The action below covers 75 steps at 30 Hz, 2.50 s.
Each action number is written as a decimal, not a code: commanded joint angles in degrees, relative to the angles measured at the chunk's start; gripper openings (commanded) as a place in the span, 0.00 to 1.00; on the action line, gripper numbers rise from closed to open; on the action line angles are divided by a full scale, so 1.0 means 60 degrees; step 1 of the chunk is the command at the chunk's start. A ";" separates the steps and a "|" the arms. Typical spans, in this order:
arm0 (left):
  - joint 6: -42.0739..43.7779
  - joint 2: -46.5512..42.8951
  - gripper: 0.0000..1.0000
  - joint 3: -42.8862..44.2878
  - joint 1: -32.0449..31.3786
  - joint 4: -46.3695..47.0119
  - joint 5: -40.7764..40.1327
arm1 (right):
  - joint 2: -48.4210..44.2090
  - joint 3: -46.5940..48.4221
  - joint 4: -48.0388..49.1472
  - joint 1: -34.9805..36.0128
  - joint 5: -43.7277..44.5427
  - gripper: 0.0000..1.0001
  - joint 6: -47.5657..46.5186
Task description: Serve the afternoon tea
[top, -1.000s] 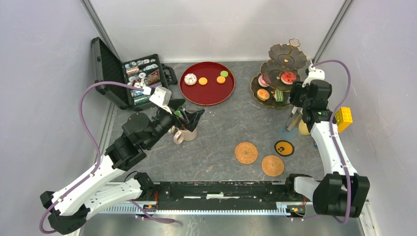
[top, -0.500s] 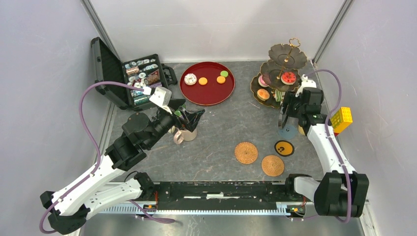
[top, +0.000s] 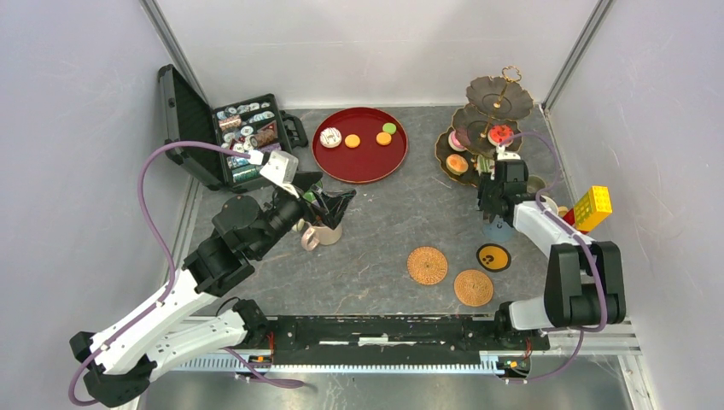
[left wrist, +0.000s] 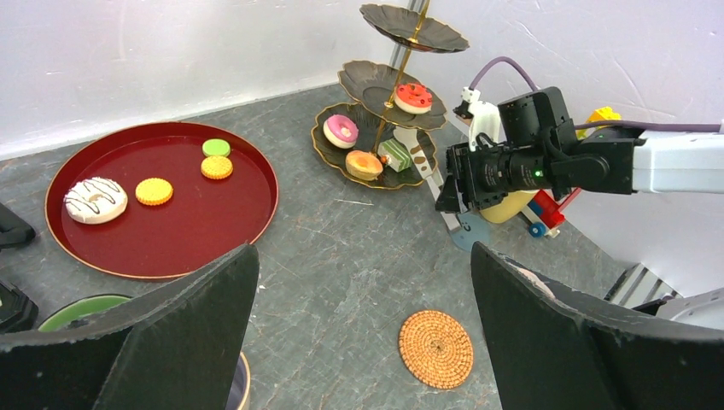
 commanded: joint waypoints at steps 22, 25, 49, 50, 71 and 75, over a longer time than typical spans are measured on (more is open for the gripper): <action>0.0312 0.0058 1.00 0.0290 -0.0020 0.0296 0.0065 | -0.0208 -0.1246 0.2392 0.0008 0.0436 0.11 -0.0266; 0.0298 0.0043 1.00 0.0290 -0.0021 0.0295 0.0085 | -0.0962 -0.1403 0.2060 0.0006 0.0603 0.08 -0.0285; 0.0202 0.0057 1.00 0.0320 -0.0015 0.0292 0.0227 | -0.4954 -0.3309 0.0872 0.3253 -0.0954 0.00 0.1158; 0.0199 0.0068 1.00 0.0306 -0.0017 0.0292 0.0238 | -0.4866 -0.3360 0.1295 0.3730 -0.0847 0.00 0.1105; 0.0269 0.0483 1.00 0.0305 -0.0027 0.0241 0.0085 | 0.0416 -0.1831 0.3835 0.7512 0.1165 0.28 0.0263; 0.0268 0.0571 1.00 0.0305 -0.0025 0.0232 0.0078 | -0.0012 -0.1615 0.3520 0.7512 0.1208 0.48 0.0165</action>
